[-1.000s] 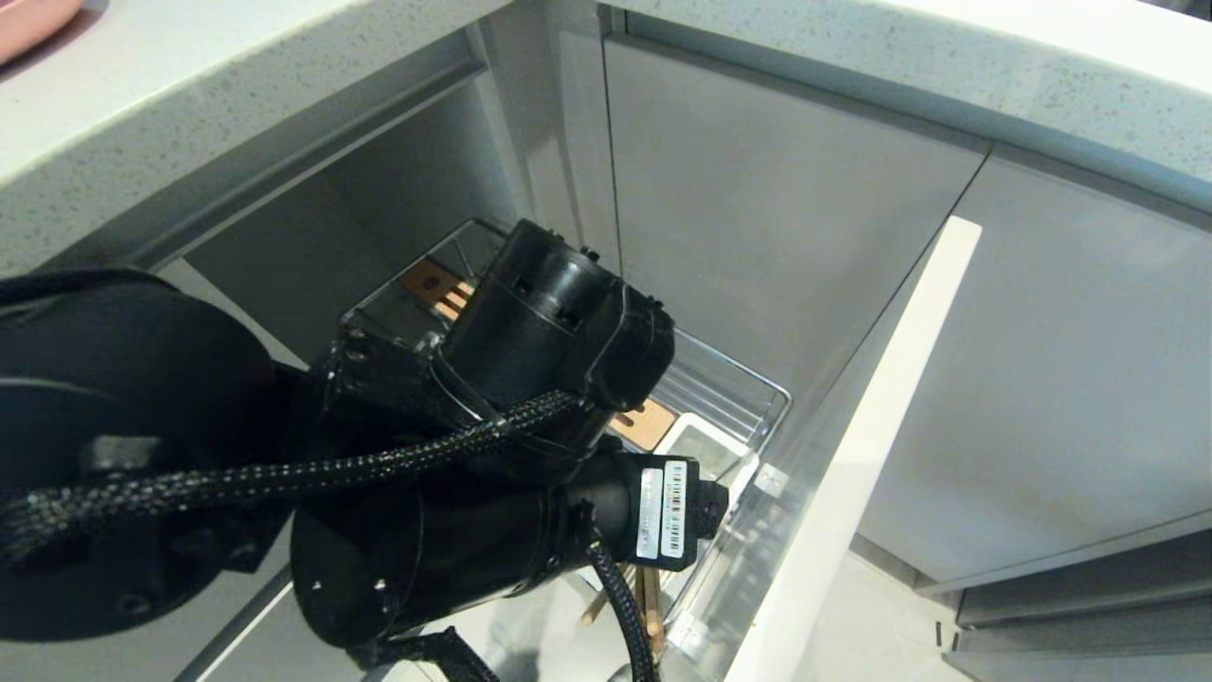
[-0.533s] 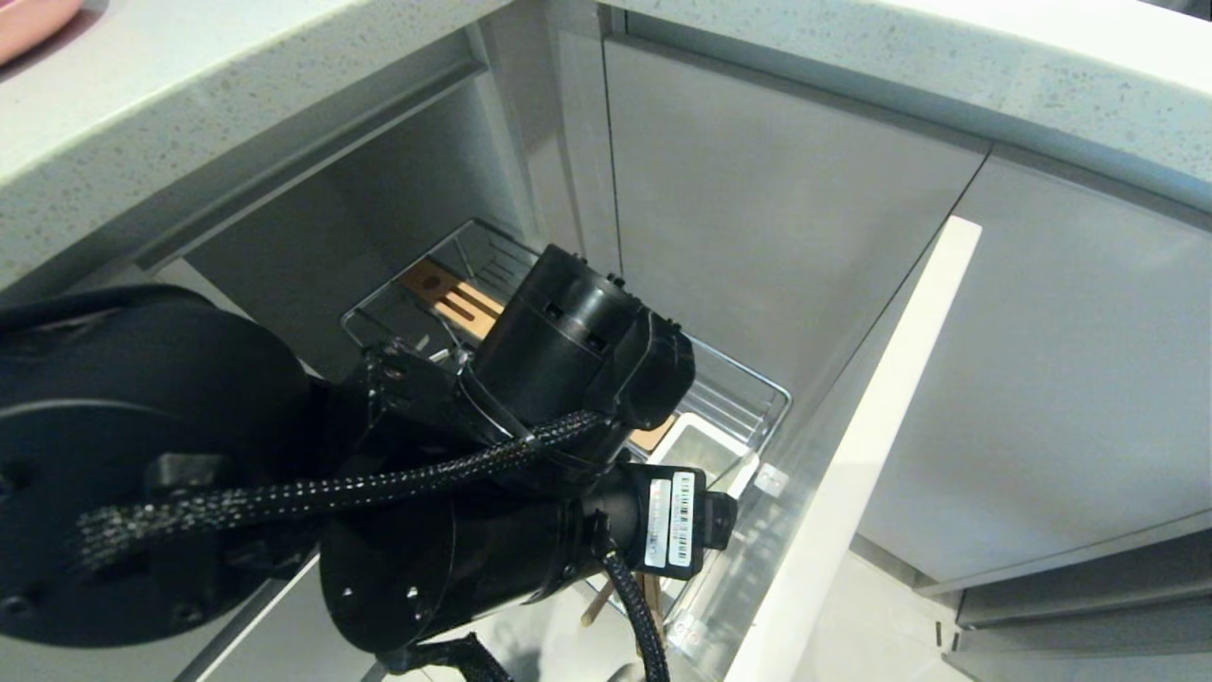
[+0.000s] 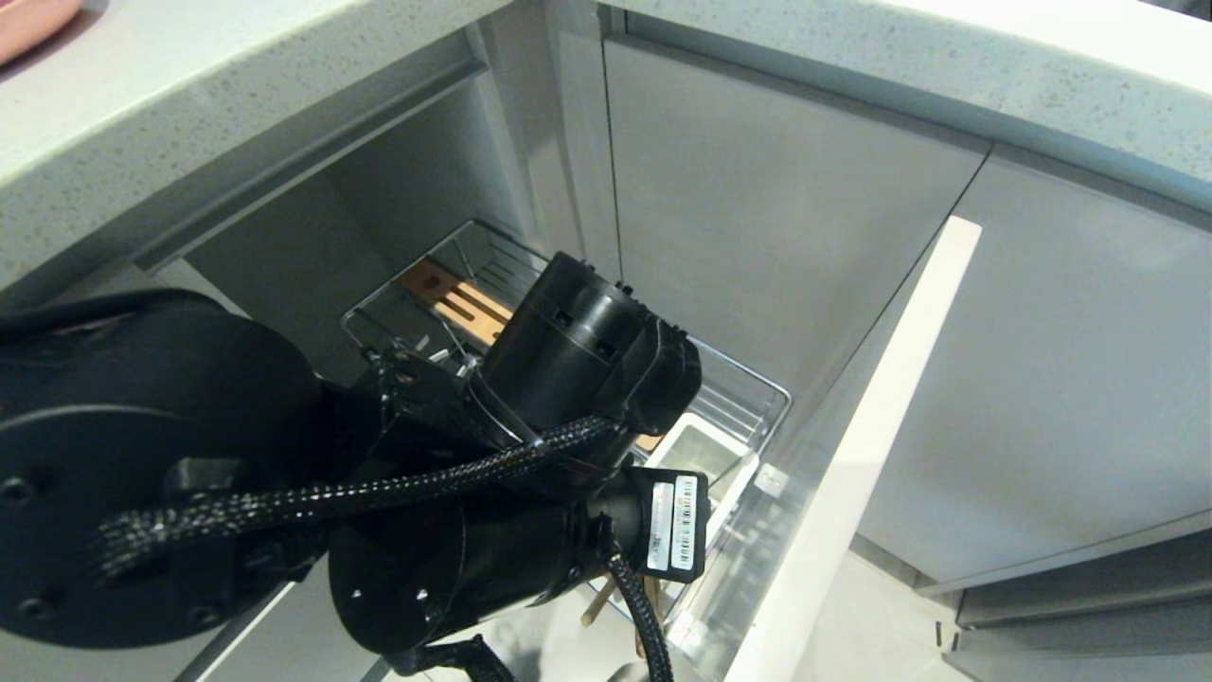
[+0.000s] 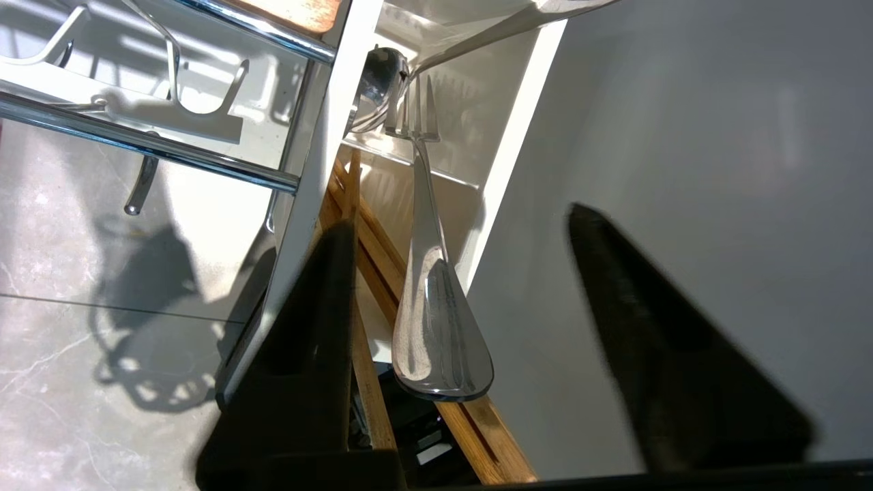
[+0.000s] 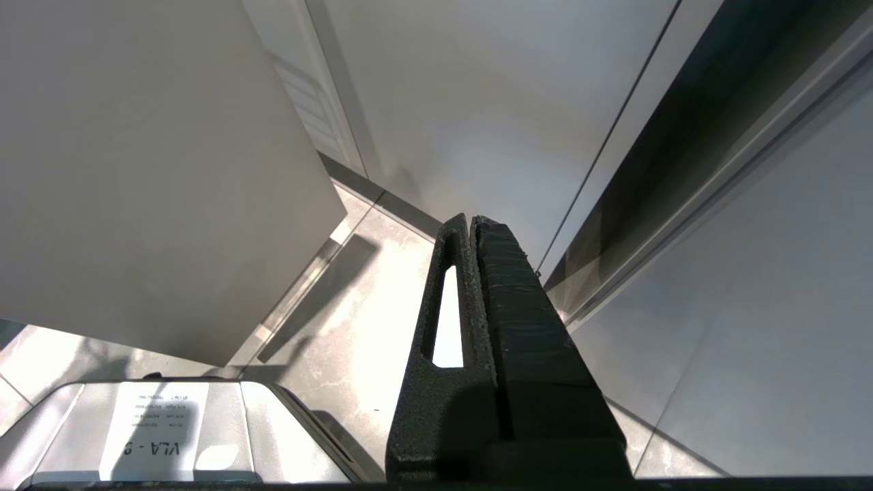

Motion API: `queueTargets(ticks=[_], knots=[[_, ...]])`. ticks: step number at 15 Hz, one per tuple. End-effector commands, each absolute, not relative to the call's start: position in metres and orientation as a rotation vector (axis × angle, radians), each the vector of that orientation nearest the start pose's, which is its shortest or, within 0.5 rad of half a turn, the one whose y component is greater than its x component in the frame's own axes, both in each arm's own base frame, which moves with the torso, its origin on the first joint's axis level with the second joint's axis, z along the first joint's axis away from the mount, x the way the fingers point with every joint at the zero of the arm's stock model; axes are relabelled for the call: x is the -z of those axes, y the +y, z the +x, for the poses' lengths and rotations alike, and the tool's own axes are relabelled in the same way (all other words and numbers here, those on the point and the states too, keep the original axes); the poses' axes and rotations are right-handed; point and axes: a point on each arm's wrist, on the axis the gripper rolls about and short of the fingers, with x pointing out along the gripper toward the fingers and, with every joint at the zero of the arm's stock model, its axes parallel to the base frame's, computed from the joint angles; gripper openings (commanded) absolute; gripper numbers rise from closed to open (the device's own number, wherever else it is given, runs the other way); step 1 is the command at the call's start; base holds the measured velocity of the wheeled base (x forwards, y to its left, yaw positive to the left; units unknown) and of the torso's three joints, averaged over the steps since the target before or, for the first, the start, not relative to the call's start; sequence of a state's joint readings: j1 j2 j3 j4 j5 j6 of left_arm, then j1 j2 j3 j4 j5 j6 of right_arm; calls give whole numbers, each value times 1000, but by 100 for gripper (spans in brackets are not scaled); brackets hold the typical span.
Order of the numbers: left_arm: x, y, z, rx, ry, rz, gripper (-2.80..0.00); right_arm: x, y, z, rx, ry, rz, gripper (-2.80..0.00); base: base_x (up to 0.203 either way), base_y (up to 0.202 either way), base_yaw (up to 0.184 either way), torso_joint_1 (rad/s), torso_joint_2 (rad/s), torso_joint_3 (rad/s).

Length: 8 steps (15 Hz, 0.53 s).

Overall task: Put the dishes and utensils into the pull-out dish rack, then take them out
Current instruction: Take the fork out of the cupboard

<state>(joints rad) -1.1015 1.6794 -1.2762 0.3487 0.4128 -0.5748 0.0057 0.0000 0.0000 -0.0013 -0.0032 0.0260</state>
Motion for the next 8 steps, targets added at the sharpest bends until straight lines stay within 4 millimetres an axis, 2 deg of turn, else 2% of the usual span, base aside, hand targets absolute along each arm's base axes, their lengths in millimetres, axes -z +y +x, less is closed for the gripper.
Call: queueTargets(ticks=[1, 8], knots=[[-230, -260, 142, 460, 712, -14, -280, -76, 0, -23, -3, -1, 26, -280, 0, 0, 0, 0, 0, 0], [-230, -260, 142, 460, 712, -14, -280, -75, 0, -23, -3, 0, 26, -280, 0, 0, 0, 0, 0, 0]])
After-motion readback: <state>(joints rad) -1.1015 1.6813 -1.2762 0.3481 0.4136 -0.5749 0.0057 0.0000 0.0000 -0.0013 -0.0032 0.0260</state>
